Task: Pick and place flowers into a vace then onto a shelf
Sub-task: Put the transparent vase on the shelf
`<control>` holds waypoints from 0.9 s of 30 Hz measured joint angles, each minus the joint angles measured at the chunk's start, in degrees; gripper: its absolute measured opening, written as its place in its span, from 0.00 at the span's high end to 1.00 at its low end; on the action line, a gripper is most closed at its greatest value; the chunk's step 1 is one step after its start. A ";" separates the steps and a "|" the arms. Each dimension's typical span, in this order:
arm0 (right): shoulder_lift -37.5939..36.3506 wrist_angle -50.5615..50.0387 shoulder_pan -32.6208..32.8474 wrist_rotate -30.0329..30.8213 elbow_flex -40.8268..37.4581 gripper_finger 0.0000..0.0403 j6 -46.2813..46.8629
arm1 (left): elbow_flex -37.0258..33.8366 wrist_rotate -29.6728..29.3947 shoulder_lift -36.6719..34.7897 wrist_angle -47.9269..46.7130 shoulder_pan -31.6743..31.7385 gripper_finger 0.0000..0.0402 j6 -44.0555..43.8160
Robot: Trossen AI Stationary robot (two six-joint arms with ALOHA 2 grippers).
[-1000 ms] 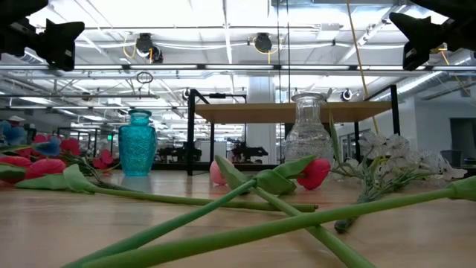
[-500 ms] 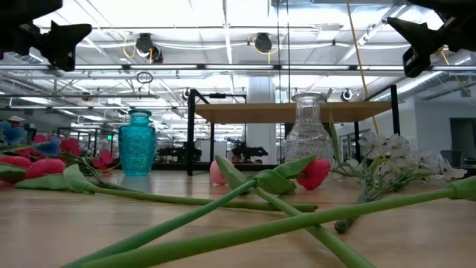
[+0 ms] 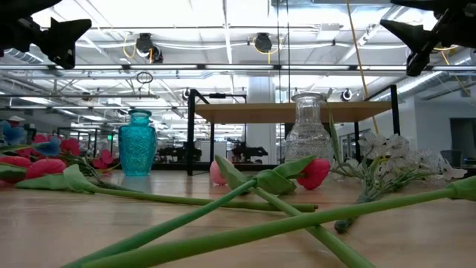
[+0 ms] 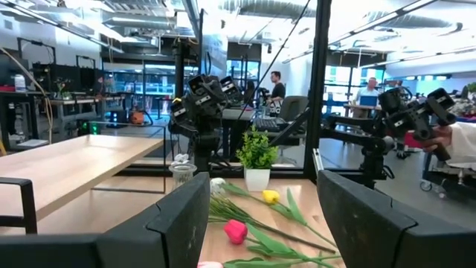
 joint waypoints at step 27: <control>1.01 0.45 -0.02 2.95 0.07 0.60 -0.66 | 0.00 -34.21 -0.02 32.79 0.00 0.36 0.43</control>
